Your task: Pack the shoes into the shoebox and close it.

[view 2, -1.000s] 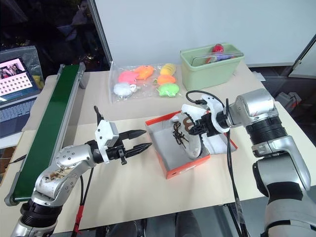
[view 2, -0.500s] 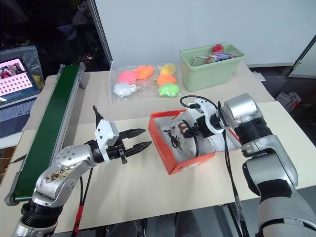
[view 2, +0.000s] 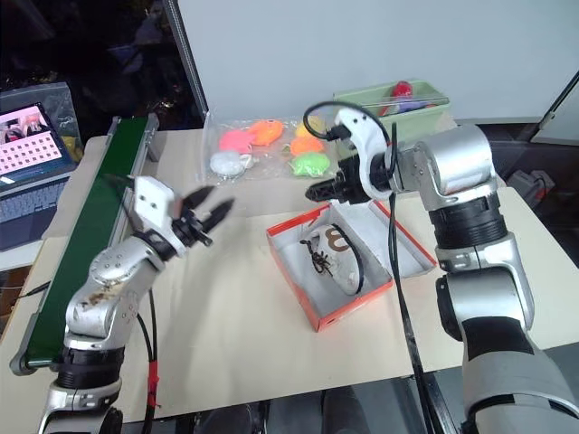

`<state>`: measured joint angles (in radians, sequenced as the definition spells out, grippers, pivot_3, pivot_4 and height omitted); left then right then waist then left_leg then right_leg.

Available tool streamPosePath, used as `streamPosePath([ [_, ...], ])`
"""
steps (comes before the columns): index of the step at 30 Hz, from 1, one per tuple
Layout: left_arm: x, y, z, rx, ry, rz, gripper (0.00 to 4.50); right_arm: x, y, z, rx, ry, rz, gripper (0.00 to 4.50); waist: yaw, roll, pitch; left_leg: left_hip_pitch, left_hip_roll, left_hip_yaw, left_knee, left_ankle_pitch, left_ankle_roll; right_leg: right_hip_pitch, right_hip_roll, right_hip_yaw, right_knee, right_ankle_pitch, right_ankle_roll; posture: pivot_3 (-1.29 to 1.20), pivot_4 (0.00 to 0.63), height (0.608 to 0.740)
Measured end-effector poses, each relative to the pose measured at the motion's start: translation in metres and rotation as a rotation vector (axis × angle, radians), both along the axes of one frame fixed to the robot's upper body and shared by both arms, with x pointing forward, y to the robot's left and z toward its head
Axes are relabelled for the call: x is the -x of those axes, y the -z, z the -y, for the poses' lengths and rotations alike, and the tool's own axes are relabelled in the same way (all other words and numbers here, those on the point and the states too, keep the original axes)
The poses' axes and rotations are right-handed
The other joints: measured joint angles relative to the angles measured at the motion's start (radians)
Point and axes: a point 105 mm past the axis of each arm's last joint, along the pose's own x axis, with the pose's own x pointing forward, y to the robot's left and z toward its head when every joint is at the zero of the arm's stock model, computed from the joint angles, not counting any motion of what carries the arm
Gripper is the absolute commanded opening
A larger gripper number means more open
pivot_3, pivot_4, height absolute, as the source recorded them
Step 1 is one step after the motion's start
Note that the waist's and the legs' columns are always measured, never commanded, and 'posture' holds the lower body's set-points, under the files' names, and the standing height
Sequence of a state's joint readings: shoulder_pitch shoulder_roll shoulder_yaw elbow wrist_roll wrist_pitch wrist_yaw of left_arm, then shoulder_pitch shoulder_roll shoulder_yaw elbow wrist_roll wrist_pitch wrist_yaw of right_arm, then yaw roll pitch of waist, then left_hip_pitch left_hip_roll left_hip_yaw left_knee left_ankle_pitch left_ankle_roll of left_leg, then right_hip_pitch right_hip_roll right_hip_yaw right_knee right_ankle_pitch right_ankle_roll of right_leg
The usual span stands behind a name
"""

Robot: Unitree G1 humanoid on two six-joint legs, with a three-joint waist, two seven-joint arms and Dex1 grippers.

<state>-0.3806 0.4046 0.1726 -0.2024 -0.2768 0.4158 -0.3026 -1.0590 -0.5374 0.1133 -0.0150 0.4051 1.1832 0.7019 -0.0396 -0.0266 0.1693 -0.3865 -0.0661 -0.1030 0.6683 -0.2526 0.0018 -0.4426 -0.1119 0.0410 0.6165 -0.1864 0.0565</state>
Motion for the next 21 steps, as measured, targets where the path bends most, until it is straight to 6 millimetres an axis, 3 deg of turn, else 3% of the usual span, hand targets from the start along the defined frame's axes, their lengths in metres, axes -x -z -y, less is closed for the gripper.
streamPosePath([
  [3,0.000,-0.001,-0.048,0.033,-0.247,0.004,2.38,0.026,0.009,-0.019,-0.008,-0.087,0.237,3.73,0.001,-0.001,-0.001,-0.003,0.000,-0.001,0.002,0.000,-0.002,-0.005,0.000,0.000,0.002,0.000,0.000,0.00,0.150,0.740],
  [4,0.004,0.000,-0.063,0.044,-0.315,-0.004,2.38,0.036,0.019,-0.024,-0.009,-0.107,0.285,4.25,0.001,-0.001,-0.001,-0.004,0.000,-0.001,0.002,0.000,-0.002,-0.007,-0.001,0.000,0.005,0.000,0.000,0.00,0.150,0.740],
  [6,0.013,0.008,-0.086,0.040,-0.411,-0.031,2.38,0.046,0.041,-0.032,-0.041,-0.119,0.277,4.46,0.000,-0.002,-0.001,-0.006,-0.002,0.001,0.007,0.000,-0.002,-0.012,-0.003,0.001,0.010,0.000,0.000,0.00,0.150,0.740],
  [9,0.024,0.021,-0.111,0.007,-0.498,-0.085,3.18,0.053,0.060,-0.038,-0.120,-0.102,0.253,4.50,-0.001,-0.002,-0.001,-0.004,-0.003,0.002,0.009,-0.001,-0.002,-0.012,-0.003,0.002,0.009,0.000,0.000,0.00,0.150,0.740],
  [12,0.035,0.034,-0.140,-0.013,-0.578,-0.149,4.21,0.056,0.061,-0.048,-0.203,-0.098,0.284,4.50,-0.004,-0.002,-0.001,0.004,-0.001,0.003,0.008,-0.001,-0.002,-0.006,-0.001,0.002,0.010,0.002,-0.002,0.00,0.150,0.740],
  [14,0.041,0.043,-0.157,-0.002,-0.625,-0.184,4.48,0.059,0.069,-0.052,-0.185,-0.119,0.297,4.50,-0.003,-0.002,-0.001,0.012,0.002,0.003,0.007,-0.001,-0.003,0.003,0.001,0.000,0.008,0.001,-0.002,0.00,0.150,0.740],
  [21,0.048,0.043,-0.170,0.003,-0.634,-0.200,4.48,0.060,0.070,-0.058,-0.210,-0.169,0.310,4.50,0.000,-0.002,-0.001,0.016,0.003,0.003,0.007,-0.002,-0.005,0.008,0.002,0.000,0.007,0.001,-0.002,0.00,0.150,0.740],
])
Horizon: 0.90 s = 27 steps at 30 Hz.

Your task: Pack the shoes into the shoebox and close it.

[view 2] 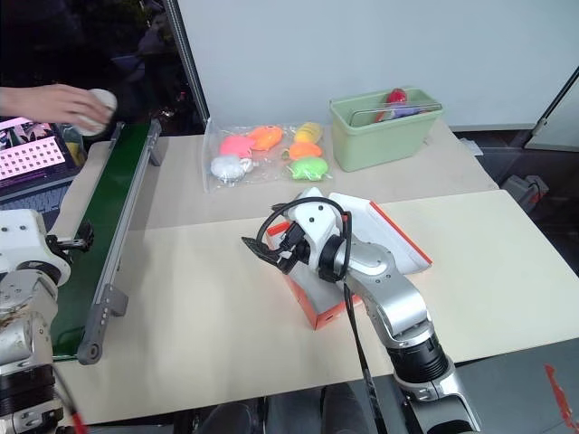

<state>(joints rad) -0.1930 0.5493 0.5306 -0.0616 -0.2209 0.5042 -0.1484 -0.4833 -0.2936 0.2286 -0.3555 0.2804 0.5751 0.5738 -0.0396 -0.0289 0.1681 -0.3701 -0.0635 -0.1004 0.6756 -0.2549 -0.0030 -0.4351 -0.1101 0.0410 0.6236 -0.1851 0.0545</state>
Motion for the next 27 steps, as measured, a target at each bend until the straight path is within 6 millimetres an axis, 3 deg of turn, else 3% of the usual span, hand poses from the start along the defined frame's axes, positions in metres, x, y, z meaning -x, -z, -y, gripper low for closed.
streamPosePath([
  [12,0.000,0.008,0.002,0.035,-0.012,-0.013,4.48,0.003,0.012,-0.005,-0.001,-0.059,-0.070,4.50,-0.002,0.000,0.000,0.000,0.002,0.001,0.000,-0.002,-0.001,-0.001,0.001,0.000,0.000,0.000,0.000,0.00,0.150,0.740],
  [18,-0.002,0.009,0.003,0.043,-0.010,-0.019,4.48,0.028,0.023,-0.011,0.051,-0.250,-0.110,4.50,-0.002,0.000,0.000,0.000,0.002,0.001,0.000,-0.002,-0.001,-0.001,0.001,0.000,-0.001,0.000,0.000,0.00,0.150,0.740],
  [27,-0.004,0.013,0.006,0.051,-0.003,-0.032,4.48,0.042,0.026,-0.011,0.094,-0.393,-0.096,4.50,-0.003,0.000,0.000,0.000,0.002,0.002,0.000,-0.003,-0.001,-0.001,0.001,-0.001,-0.001,0.000,0.000,0.00,0.150,0.740],
])
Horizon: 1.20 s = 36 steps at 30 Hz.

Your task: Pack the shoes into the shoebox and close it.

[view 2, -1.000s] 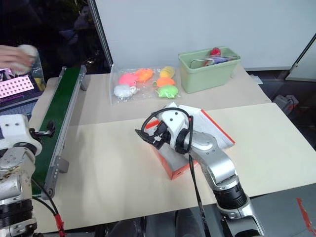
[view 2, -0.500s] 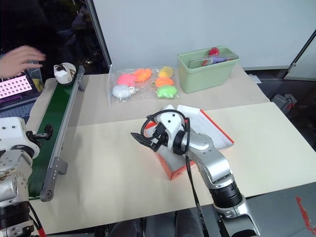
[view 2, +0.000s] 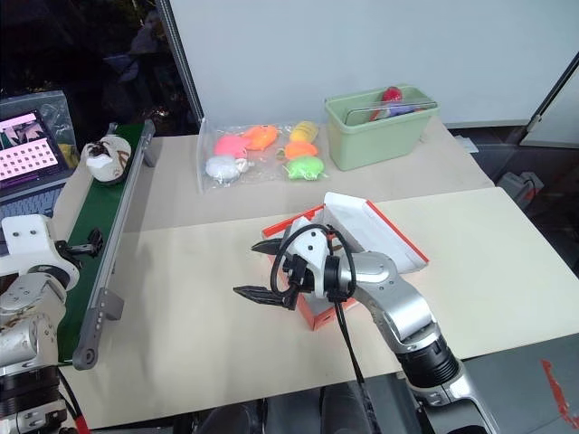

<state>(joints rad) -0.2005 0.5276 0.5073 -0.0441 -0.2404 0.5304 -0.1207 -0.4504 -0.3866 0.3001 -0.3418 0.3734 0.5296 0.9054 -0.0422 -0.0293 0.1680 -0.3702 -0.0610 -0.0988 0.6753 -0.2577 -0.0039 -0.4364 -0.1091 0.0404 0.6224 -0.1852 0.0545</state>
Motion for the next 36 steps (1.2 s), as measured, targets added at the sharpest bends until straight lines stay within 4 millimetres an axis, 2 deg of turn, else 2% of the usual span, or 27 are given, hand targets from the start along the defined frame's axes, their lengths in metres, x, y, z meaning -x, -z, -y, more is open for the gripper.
streamPosePath([
  [4,0.004,0.001,0.000,0.003,-0.002,0.000,4.48,0.005,0.002,0.002,0.024,-0.049,0.008,4.50,0.002,0.000,0.000,0.000,0.000,0.000,0.000,0.000,0.000,0.000,0.000,0.000,-0.001,0.000,0.000,0.00,0.150,0.740],
  [12,0.010,-0.001,-0.002,0.002,-0.015,0.004,4.48,0.003,0.007,0.004,0.030,-0.059,-0.004,4.50,0.003,0.000,0.000,0.000,0.001,0.000,0.000,-0.001,0.000,0.000,0.000,0.000,-0.001,0.000,0.000,0.00,0.150,0.740],
  [24,0.006,-0.003,-0.001,0.012,-0.025,0.006,4.48,-0.002,0.005,0.005,0.021,-0.038,-0.005,4.50,0.005,0.000,0.000,0.000,0.000,0.000,0.000,-0.001,0.000,0.001,0.000,0.000,-0.002,0.000,0.000,0.00,0.150,0.740],
  [30,0.004,0.011,-0.002,0.071,-0.063,-0.045,4.48,-0.003,0.002,0.007,0.010,-0.022,-0.018,4.50,0.005,0.000,0.000,0.000,0.000,0.000,0.000,-0.001,0.000,0.001,0.000,0.000,-0.003,0.000,0.000,0.00,0.150,0.740],
  [33,0.001,0.015,0.000,0.127,-0.088,-0.071,3.76,-0.004,-0.003,0.008,-0.001,-0.013,-0.014,4.50,0.006,0.000,0.000,0.000,0.000,0.000,0.000,-0.001,0.000,0.001,0.000,0.000,-0.003,0.000,0.000,0.00,0.150,0.740],
  [36,-0.002,0.012,0.002,0.169,-0.092,-0.064,2.75,-0.007,-0.010,0.009,-0.010,0.000,0.005,4.50,0.018,0.000,0.000,0.000,0.001,0.000,0.000,-0.001,0.000,0.001,0.000,-0.001,-0.003,0.000,0.000,0.00,0.150,0.740],
])
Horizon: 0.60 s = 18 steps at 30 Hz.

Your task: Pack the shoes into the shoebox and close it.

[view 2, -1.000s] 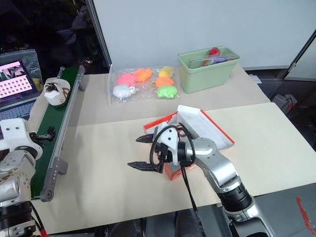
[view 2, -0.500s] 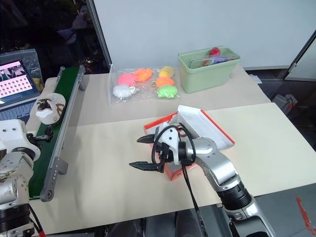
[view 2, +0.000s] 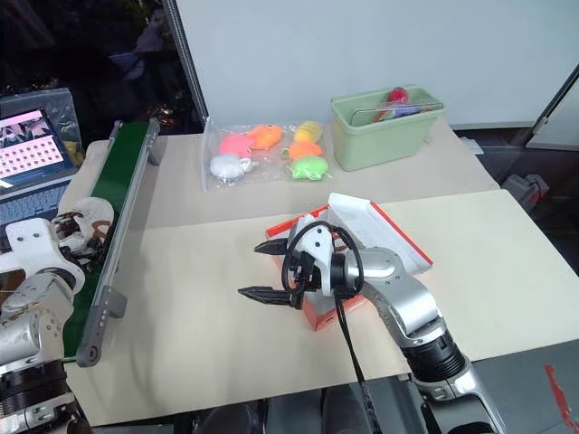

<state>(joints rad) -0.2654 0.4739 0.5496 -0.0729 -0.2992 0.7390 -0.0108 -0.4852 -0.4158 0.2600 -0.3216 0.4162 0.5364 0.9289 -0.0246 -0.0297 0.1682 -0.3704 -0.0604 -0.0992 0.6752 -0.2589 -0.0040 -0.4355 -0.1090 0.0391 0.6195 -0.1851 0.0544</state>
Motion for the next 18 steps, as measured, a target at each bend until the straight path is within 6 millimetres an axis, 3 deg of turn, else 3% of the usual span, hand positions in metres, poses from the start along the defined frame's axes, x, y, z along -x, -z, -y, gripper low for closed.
streamPosePath([
  [2,-0.003,-0.001,0.003,0.017,0.009,0.002,2.04,-0.001,-0.003,-0.001,-0.002,0.002,0.010,4.50,0.006,0.000,0.000,0.000,0.000,0.000,0.000,0.000,0.000,0.000,0.000,0.000,0.000,0.000,0.000,0.00,0.150,0.740],
  [8,-0.009,-0.008,0.008,0.015,0.021,0.016,2.04,-0.004,-0.008,-0.001,-0.019,0.025,0.008,4.50,0.010,0.000,0.000,-0.001,0.000,0.000,0.000,-0.001,0.000,0.000,0.000,0.000,-0.003,0.000,0.000,0.00,0.150,0.740],
  [10,-0.013,-0.016,0.011,-0.076,0.023,0.026,2.04,-0.010,-0.012,-0.001,-0.044,0.052,0.000,4.50,0.009,-0.001,0.000,-0.003,0.000,0.000,0.000,-0.001,0.000,-0.001,0.000,0.000,-0.004,0.000,0.000,0.00,0.150,0.740],
  [13,-0.018,-0.049,0.024,-0.290,0.059,0.109,2.04,-0.025,-0.019,-0.001,-0.087,0.130,-0.029,4.50,0.008,-0.002,0.001,-0.004,0.000,0.000,-0.001,-0.001,-0.001,-0.003,0.000,0.000,-0.005,0.000,-0.001,0.00,0.150,0.740],
  [15,-0.022,-0.078,0.044,-0.398,0.103,0.223,2.04,-0.044,-0.024,-0.001,-0.131,0.222,-0.080,4.50,0.010,-0.002,0.001,-0.006,0.001,0.000,-0.001,-0.002,-0.001,-0.004,0.000,0.000,-0.005,0.001,-0.001,0.00,0.150,0.740],
  [18,-0.025,-0.102,0.069,-0.435,0.170,0.346,2.04,-0.060,-0.030,-0.001,-0.191,0.303,-0.157,4.50,0.010,-0.002,0.001,-0.007,0.001,0.000,-0.002,-0.002,-0.001,-0.005,0.000,0.000,-0.006,0.001,-0.001,0.00,0.150,0.740],
])
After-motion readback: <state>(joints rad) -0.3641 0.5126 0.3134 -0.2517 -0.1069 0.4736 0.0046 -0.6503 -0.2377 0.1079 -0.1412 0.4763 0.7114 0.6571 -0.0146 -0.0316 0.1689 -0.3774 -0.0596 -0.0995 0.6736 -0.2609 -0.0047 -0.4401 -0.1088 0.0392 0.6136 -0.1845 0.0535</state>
